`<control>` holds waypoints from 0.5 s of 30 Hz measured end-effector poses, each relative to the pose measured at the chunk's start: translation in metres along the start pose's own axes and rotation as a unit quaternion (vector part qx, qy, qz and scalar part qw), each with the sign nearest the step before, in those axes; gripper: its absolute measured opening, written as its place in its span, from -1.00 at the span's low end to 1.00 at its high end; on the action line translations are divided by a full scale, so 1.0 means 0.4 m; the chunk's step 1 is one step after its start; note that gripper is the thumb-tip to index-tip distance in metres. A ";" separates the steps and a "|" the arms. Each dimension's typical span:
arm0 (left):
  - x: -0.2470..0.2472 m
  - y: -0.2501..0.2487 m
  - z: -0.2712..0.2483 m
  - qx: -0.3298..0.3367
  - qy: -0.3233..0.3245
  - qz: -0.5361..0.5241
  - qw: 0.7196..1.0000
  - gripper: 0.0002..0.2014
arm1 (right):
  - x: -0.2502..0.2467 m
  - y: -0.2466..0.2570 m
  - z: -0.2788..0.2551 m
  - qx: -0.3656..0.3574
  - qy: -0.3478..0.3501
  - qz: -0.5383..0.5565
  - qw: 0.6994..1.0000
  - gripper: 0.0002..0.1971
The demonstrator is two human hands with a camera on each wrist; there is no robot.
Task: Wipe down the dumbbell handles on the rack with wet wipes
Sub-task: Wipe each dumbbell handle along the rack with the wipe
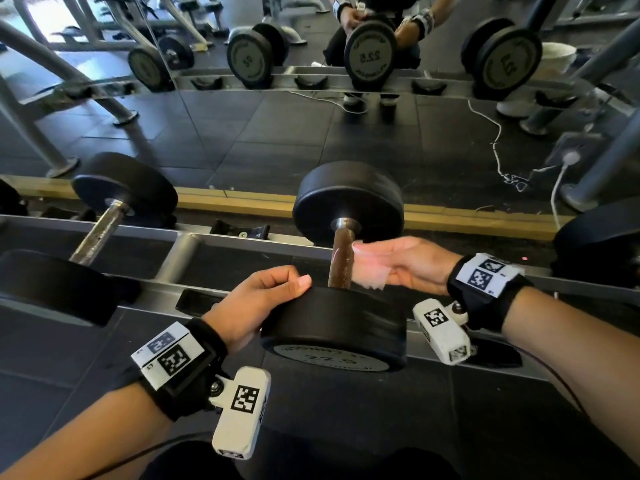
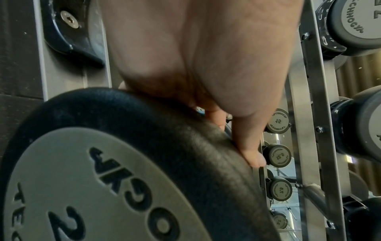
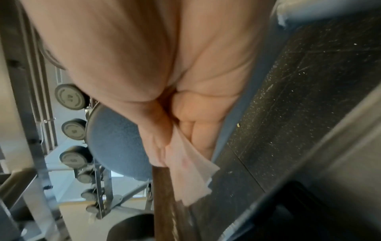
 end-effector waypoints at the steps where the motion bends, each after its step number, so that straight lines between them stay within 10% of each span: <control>1: 0.001 0.000 0.000 0.002 0.000 0.000 1.000 -0.72 | 0.001 -0.012 -0.011 0.012 0.031 0.003 0.999 -0.56; 5: -0.001 0.000 -0.001 0.002 0.003 -0.001 1.000 -0.74 | 0.006 -0.036 -0.040 0.042 0.117 -0.007 0.992 -0.60; 11: -0.003 0.007 -0.001 0.007 0.006 -0.003 1.000 -0.69 | 0.000 0.027 0.009 -0.039 -0.085 0.011 0.996 -0.63; 15: -0.012 0.012 0.003 0.012 0.010 0.001 1.000 -0.69 | 0.012 0.011 0.003 -0.008 -0.008 -0.013 1.000 -0.66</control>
Point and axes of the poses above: each hand's wrist, its own z-axis towards the middle knuckle, its own x-axis out of the palm, y = z × x, the point moved 1 cm from there along z, towards the middle knuckle, and after that the axes turned 14 degrees about -z, right-handed, at the moved point
